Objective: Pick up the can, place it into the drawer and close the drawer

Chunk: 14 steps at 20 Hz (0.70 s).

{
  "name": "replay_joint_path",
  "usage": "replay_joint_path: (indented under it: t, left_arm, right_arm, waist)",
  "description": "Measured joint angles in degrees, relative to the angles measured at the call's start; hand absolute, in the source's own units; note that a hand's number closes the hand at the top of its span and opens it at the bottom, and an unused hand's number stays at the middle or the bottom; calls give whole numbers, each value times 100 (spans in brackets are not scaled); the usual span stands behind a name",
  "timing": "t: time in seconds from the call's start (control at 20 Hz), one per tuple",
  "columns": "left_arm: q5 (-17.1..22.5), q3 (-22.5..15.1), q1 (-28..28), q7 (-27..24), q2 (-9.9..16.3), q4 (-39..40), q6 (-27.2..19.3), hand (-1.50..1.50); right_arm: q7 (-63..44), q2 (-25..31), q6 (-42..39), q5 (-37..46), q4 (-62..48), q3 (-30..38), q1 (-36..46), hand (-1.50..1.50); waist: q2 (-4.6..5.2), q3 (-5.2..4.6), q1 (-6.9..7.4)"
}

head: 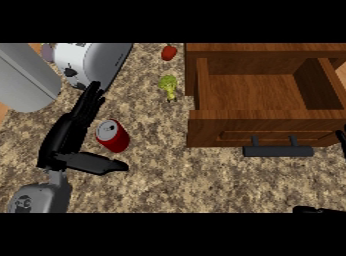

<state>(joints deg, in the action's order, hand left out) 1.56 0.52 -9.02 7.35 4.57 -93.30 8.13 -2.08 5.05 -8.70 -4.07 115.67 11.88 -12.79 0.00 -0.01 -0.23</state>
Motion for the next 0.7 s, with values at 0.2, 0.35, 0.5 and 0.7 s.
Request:
replay_joint_path:
  t: [0.2, 0.35, 0.5, 0.7]
  left_arm:
    - [-134, 81, -38, -352, -19, 410, -68, -150]
    - [-194, 90, 87, -640, -26, 596, -46, -150]
    - [-223, 198, 139, -1012, 41, 952, 11, -150]
    - [-218, 362, -73, -1190, 159, 1422, 71, -150]
  right_arm:
    - [1, -24, -123, -58, 152, 55, -141, -150]
    - [-66, -42, -136, -67, 131, 102, -72, -150]
    - [-96, -104, -128, -2, 189, 73, -90, -150]
    - [-101, -176, -94, 137, 159, 9, 8, -150]
  waist:
    - [-1, 0, -4]
    - [-1, 1, 2]
    - [-1, 0, 2]
    - [0, 0, 3]
